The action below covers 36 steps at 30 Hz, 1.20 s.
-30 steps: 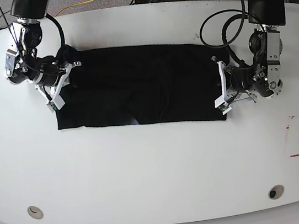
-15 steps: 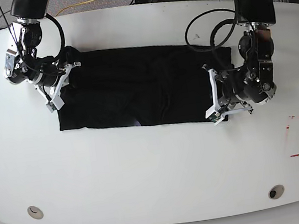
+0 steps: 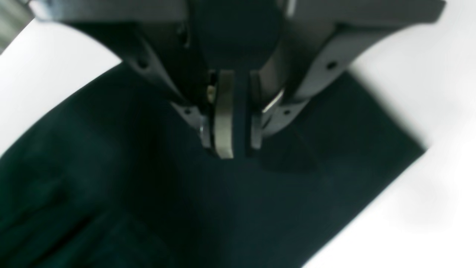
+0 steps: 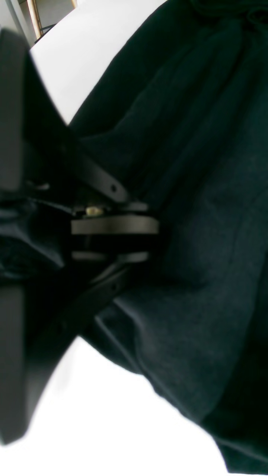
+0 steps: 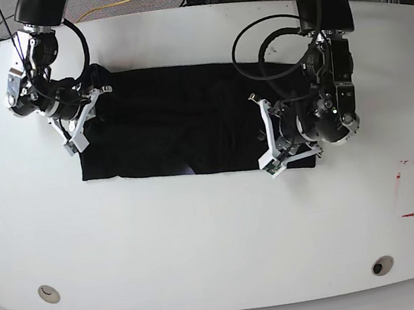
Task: Layout the t-shirt on the table in an organized manner, then fold the t-shirt properly
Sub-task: 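Pull the shirt edge away from the right gripper to straighten it, then move the left gripper back out to the shirt's outer edge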
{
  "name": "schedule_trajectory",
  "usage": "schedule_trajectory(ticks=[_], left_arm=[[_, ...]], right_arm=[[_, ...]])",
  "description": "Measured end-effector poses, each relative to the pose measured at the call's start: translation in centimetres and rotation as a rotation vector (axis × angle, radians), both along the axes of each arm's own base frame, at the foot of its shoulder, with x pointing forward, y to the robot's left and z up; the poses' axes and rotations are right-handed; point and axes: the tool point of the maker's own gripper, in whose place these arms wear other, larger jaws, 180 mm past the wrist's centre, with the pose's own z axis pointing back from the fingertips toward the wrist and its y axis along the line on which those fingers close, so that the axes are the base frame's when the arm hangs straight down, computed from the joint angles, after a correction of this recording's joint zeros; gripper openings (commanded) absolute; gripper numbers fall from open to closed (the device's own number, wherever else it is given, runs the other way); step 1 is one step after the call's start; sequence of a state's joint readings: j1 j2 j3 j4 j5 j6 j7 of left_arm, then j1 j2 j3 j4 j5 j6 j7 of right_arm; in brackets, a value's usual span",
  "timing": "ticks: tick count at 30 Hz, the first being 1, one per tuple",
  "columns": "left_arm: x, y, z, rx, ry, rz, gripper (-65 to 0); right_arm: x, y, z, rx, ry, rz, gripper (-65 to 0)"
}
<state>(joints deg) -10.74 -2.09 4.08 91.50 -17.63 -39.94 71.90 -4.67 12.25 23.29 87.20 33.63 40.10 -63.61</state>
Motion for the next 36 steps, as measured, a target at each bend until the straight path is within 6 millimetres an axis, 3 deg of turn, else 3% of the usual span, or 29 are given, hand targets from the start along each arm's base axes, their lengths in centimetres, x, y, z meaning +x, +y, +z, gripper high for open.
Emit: schedule_trajectory(ticks=[12,23,28,36], left_arm=[[-2.3,-4.1,-4.0,-0.084,0.145,-0.033,-60.8],[-3.7,-8.2,-4.8,-0.140,0.154,-0.147,-60.8],[-3.3,-7.5,-3.8,-0.106,0.122,-0.144,-60.8],[-2.1,-2.4,-3.6,0.014,0.091,-0.114,-60.8]], right_arm=[[0.0,0.0,0.0,-0.002,0.001,0.000,-58.8],[0.0,0.0,0.0,-0.002,0.000,0.000,-58.8],[0.0,0.0,0.0,-0.003,0.000,0.000,-58.8],[0.1,0.0,0.0,-0.003,-0.002,0.000,-58.8]])
